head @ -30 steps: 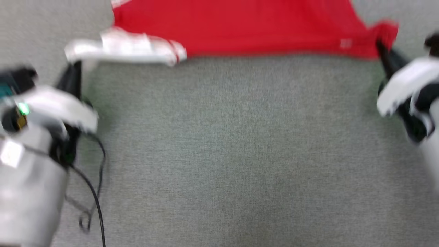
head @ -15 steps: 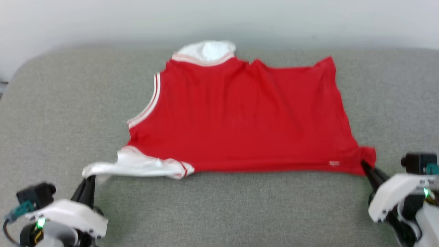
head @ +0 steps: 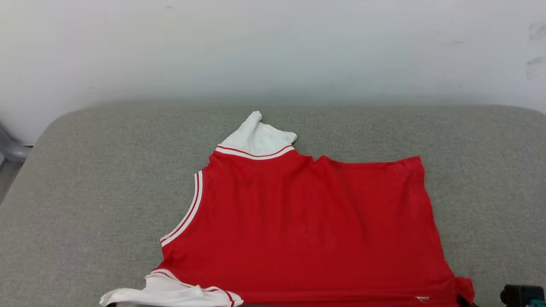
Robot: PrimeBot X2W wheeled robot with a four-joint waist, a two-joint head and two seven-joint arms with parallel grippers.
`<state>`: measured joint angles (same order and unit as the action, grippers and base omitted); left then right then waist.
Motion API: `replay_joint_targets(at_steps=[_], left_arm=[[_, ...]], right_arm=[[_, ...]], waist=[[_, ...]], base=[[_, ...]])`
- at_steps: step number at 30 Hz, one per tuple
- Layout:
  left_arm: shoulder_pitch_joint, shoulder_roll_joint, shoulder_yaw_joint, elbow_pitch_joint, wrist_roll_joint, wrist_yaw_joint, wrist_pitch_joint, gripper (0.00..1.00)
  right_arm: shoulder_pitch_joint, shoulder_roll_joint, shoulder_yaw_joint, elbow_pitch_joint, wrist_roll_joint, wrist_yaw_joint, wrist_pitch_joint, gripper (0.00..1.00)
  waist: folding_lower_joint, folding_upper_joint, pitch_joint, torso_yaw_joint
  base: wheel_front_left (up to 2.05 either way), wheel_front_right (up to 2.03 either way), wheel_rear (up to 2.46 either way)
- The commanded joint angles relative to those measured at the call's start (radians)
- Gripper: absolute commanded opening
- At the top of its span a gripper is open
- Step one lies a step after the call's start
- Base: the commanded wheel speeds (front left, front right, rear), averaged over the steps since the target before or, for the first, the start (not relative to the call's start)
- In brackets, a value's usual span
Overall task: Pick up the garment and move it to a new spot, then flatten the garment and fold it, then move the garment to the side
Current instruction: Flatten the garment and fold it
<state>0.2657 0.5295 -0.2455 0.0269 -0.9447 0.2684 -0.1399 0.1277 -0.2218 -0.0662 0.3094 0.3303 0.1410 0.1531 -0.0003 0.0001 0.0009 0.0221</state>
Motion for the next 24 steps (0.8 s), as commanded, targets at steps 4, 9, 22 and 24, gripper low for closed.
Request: replay_joint_targets(at_steps=[4,9,22,24], left_arm=[[0.045,0.034,0.034,-0.058,-0.002,0.050,0.010,0.00],[-0.028,0.041,0.004,-0.106,0.013,0.038,0.047,0.00],[-0.331,-0.013,-0.099,0.078,0.061,-0.084,0.075,0.00],[-0.363,-0.026,-0.106,0.116,0.066,-0.104,0.058,0.00]], right_arm=[[0.093,0.034,-0.080,-0.126,-0.049,-0.019,0.078,0.00],[0.104,0.081,-0.098,-0.244,-0.092,-0.016,0.153,0.00],[-0.139,0.035,0.001,-0.197,-0.115,-0.011,0.175,0.00],[-0.169,0.026,0.016,-0.166,-0.107,-0.011,0.163,0.00]], waist=[[0.0003,-0.0001,-0.004,0.003],[0.0003,-0.0001,0.013,0.009],[0.0003,-0.0001,0.146,-0.014],[0.0003,-0.0001,0.162,-0.016]], base=[[0.00,0.00,0.00],[0.00,0.00,0.00],[0.00,0.00,0.00],[0.00,0.00,0.00]])
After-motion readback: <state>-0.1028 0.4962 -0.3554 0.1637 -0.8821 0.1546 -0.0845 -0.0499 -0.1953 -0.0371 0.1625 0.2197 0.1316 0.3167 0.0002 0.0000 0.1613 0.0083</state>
